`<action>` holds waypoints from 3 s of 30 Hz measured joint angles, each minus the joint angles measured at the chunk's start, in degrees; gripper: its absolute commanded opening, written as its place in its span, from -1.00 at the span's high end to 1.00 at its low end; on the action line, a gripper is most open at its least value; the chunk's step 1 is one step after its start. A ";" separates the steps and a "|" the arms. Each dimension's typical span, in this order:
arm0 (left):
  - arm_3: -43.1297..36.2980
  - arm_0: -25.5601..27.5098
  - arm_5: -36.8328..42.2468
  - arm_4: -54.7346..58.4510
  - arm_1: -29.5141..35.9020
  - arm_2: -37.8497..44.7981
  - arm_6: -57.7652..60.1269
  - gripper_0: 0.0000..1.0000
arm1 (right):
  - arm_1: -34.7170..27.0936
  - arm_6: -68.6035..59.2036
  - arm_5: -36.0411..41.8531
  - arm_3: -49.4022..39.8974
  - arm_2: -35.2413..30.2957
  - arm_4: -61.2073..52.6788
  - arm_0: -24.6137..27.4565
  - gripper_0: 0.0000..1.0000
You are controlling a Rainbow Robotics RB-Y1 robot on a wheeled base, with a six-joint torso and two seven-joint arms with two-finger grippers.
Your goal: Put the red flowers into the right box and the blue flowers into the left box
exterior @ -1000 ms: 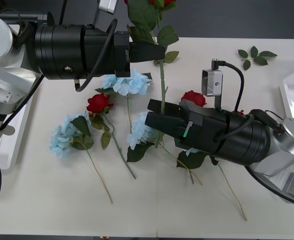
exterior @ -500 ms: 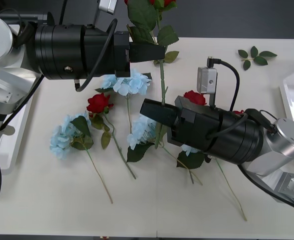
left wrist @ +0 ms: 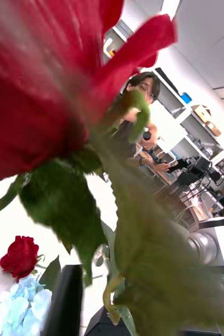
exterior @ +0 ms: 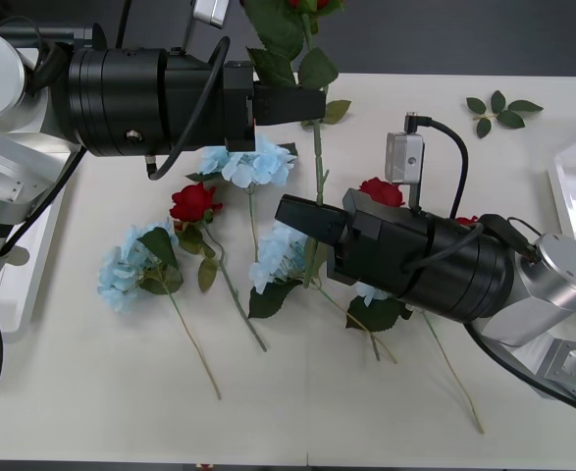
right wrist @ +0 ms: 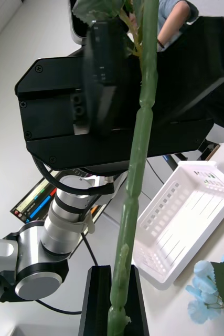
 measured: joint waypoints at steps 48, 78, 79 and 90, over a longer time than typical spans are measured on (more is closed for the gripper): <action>-7.02 10.01 28.27 -29.28 8.68 21.40 31.00 -1.00 | -47.58 -8.47 3.92 28.59 0.00 5.50 -5.17 1.00; -21.33 19.45 41.64 -70.41 1.38 0.58 76.64 -1.00 | -42.10 -5.89 -4.64 59.61 -0.10 17.69 2.88 1.00; -20.27 19.45 40.94 -70.66 1.38 -0.45 76.67 -1.00 | -41.11 -5.71 -5.34 60.11 -0.10 18.79 2.86 1.00; -9.25 17.64 33.73 -73.07 1.38 -8.37 77.75 -1.00 | -37.94 -5.00 -8.34 61.28 -0.10 22.25 2.85 -0.59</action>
